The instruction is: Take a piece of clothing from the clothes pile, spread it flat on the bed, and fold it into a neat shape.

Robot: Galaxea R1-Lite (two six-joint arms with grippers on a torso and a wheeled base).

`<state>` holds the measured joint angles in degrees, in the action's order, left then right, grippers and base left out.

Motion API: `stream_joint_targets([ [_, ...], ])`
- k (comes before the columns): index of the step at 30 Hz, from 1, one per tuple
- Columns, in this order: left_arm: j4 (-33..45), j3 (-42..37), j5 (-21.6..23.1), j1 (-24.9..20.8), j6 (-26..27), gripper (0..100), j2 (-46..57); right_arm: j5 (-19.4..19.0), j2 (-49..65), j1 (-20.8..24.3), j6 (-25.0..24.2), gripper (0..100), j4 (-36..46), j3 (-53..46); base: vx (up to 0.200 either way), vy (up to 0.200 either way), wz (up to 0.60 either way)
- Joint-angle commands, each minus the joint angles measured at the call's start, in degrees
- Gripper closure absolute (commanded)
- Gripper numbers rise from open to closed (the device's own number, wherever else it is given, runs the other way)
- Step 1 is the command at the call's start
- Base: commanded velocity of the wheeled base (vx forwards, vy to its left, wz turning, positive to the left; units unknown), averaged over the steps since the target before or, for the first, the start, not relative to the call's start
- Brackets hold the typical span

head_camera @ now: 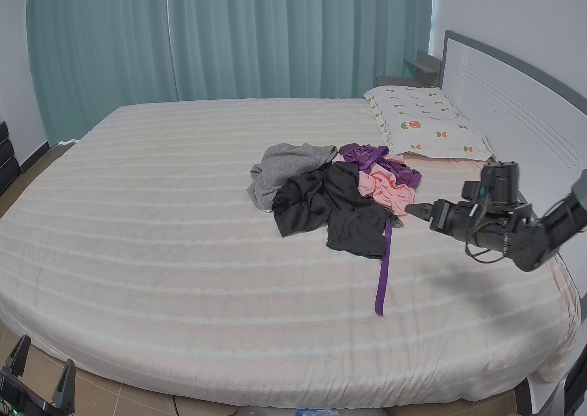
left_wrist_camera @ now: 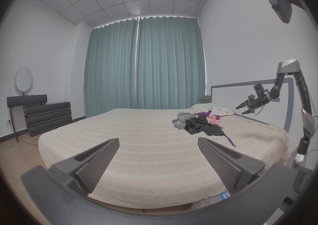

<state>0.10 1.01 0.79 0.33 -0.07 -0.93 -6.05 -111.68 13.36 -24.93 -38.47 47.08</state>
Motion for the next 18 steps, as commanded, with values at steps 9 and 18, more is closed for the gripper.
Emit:
stream_joint_targets([
  [9, 0.0, -1.0, 0.0, 0.0, 0.0, 0, 0.7, 0.2, -37.5, 4.0, -9.8, 0, -0.5, 31.7, 0.000, 0.000, 0.00],
  [18, 0.0, -1.0, 0.0, 0.0, 0.0, 0, 0.7, 0.4, -38.6, 4.0, -10.0, 0, 0.8, 34.4, 0.000, 0.000, 0.00],
])
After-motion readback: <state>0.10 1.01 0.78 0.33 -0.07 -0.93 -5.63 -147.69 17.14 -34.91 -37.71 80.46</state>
